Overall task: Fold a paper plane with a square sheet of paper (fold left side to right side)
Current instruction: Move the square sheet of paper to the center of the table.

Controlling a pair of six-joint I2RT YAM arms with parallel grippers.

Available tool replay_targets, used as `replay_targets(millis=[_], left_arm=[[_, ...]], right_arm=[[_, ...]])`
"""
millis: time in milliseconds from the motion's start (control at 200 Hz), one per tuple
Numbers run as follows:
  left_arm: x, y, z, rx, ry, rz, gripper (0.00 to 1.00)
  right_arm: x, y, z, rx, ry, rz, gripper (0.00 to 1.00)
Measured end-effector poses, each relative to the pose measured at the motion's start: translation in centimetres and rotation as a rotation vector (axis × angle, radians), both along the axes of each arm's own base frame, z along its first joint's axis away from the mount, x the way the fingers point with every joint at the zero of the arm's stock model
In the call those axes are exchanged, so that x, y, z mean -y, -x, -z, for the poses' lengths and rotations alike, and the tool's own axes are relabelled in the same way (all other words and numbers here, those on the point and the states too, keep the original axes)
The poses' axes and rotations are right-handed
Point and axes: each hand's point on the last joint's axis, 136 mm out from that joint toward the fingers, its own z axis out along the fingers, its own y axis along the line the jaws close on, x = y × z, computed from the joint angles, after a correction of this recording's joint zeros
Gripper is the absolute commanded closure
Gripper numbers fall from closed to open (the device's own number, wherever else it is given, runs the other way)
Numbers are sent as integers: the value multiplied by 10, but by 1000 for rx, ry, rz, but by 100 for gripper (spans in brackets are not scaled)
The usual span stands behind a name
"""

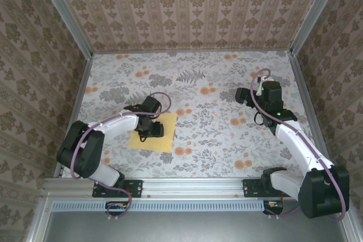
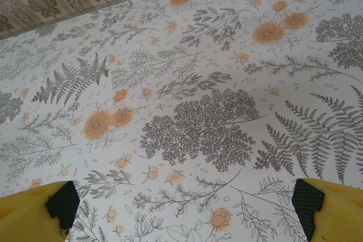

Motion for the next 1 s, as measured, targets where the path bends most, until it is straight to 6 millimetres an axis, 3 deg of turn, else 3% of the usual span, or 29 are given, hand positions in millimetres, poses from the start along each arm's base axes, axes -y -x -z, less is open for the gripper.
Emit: replay_targets(millis=[410,855,1000], left_arm=[[27,-21,3,-12,23,27,63],[112,-69,-3,11,128,134,64],[126,-74,-5,16,163,152,61]], right_arm=[[-1,0,0,-1,1,-5,0],[-12,-2,15,-57,-17,-30,0],[-20,-5,17,-80,-28,-47,0]])
